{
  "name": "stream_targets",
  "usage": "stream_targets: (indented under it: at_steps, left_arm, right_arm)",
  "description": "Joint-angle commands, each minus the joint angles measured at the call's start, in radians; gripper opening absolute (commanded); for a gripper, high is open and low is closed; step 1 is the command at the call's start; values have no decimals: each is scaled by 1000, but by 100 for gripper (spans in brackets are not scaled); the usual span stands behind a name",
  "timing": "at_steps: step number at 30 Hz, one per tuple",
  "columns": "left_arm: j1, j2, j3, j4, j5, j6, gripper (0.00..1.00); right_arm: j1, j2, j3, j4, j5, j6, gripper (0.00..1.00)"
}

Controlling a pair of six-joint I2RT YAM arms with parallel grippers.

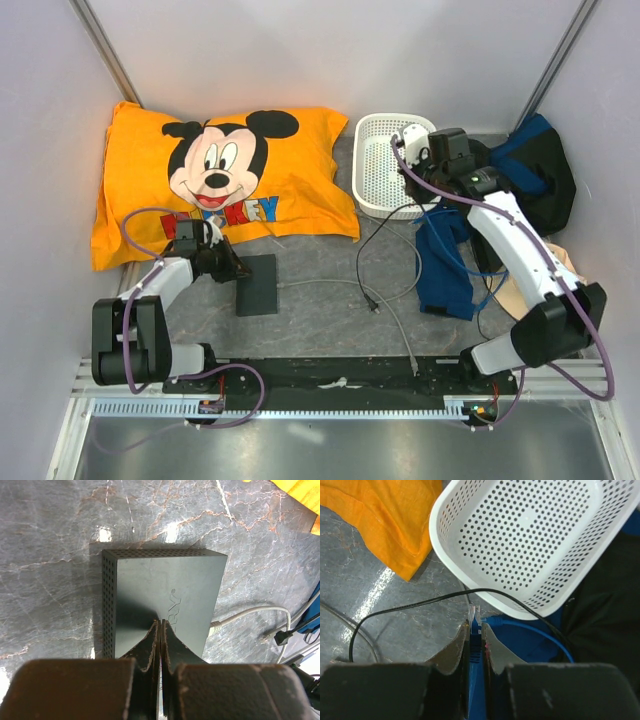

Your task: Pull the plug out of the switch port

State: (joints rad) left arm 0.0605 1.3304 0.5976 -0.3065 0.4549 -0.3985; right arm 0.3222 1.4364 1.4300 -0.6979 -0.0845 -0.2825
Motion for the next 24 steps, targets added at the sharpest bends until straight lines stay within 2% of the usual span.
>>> stream_targets:
  at_steps: [1,6,11,12,13,14,16,18,20,21,24]
  left_arm:
    - [4,-8,-38,-29,-70,44,2]
    - [2,-11,-36,-26,-70,46,2]
    - [4,-30,-44,-25,-70,46,2]
    - [5,-31,-42,-25,-71,46,2]
    - [4,-34,-44,-25,-70,46,2]
    - [5,-34,-45,-22,-70,46,2]
    - [5,-34,-47,-20,-71,46,2]
    - [6,-34,-48,-19,-70,46,2]
    - [7,-28,-47,-19,-71,46,2]
    - [7,-27,-47,-20,-71,46,2]
    - [7,-23,-47,-19,-70,46,2]
  right_arm:
    - [-18,125,33,100,-27,94,0]
    - [-28,270,133,112,26,118,0]
    - [-48,337,171,121,71,152,1]
    - [-49,344,172,123,69,154,3]
    - [-48,346,170,124,65,154,19]
    - [-48,348,168,124,58,154,25]
    - [-48,346,167,123,40,157,33]
    - [-48,346,165,123,29,166,36]
    - [-49,345,165,123,29,170,46]
    - [-48,340,167,123,25,175,59]
    - [-48,311,185,123,-46,193,72]
